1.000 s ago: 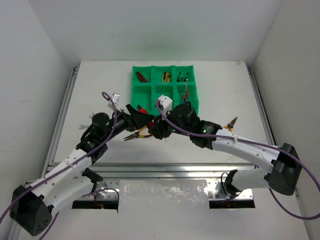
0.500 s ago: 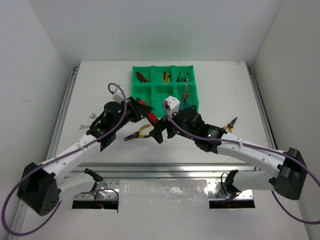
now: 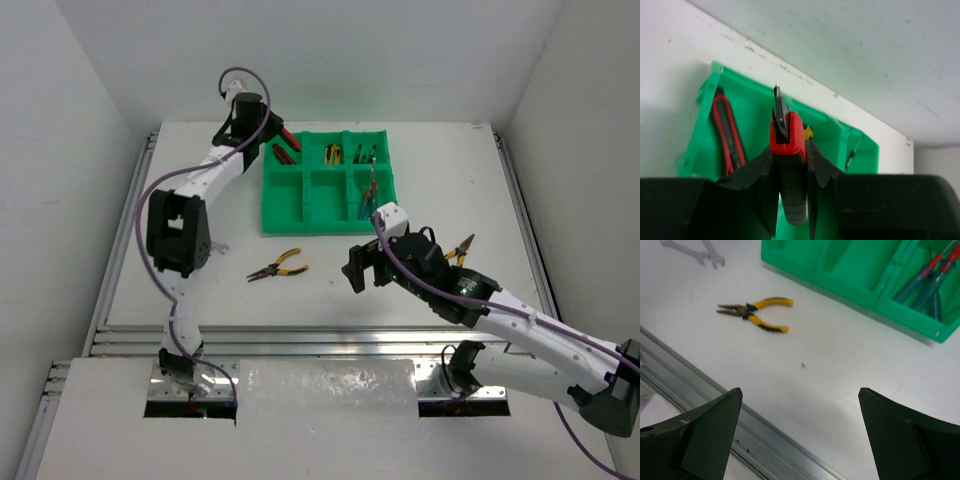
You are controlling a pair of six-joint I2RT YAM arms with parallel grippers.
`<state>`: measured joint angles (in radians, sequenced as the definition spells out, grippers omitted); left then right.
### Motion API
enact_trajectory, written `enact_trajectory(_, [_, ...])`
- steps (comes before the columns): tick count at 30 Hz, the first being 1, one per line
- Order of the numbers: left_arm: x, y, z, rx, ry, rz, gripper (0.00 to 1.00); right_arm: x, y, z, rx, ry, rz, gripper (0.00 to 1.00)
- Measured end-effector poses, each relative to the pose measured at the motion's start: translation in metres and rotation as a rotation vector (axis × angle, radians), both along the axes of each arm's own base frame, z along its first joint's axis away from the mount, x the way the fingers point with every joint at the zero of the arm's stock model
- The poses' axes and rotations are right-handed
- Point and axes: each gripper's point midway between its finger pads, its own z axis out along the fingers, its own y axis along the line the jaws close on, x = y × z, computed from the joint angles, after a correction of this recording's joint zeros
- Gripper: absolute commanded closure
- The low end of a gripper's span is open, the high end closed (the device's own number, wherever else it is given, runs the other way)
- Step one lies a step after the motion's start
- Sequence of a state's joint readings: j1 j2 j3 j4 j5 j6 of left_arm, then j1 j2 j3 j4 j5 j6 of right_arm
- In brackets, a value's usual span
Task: Sort the tools into containers
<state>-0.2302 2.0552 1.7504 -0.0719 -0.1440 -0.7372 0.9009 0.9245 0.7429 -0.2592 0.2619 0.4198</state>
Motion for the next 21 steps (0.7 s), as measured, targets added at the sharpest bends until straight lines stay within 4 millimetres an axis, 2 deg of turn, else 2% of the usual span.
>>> enact_trajectory(3, [0.048,-0.006,-0.015,0.003,-0.015,0.000,0.94,-0.009,-0.010,-0.016,-0.042,0.036,0.004,0.01])
enact_trajectory(6, [0.076,-0.011,-0.037,0.008,-0.016,0.000,0.90,-0.016,-0.016,-0.024,-0.072,0.066,0.012,0.01])
enact_trajectory(8, [0.079,-0.011,-0.060,0.016,0.020,0.001,0.83,-0.019,-0.019,-0.023,-0.073,0.070,0.017,0.01])
enact_trajectory(10, [0.080,-0.012,-0.066,-0.002,0.024,0.006,0.78,-0.023,-0.023,-0.019,-0.064,0.065,0.021,0.01])
enact_trajectory(14, [0.079,-0.008,-0.065,-0.004,0.023,0.017,0.83,-0.027,-0.026,-0.010,-0.042,0.049,0.023,0.01])
enact_trajectory(15, [0.078,-0.008,-0.065,-0.003,0.023,0.019,0.95,-0.027,-0.027,-0.010,-0.041,0.048,0.023,0.01])
enact_trajectory(16, [0.079,-0.007,-0.064,0.000,0.022,0.024,0.98,-0.027,-0.027,-0.010,-0.040,0.048,0.024,0.01])
enact_trajectory(21, [0.077,-0.003,-0.064,0.006,0.040,0.032,0.93,-0.028,-0.025,-0.013,-0.044,0.059,0.033,0.01])
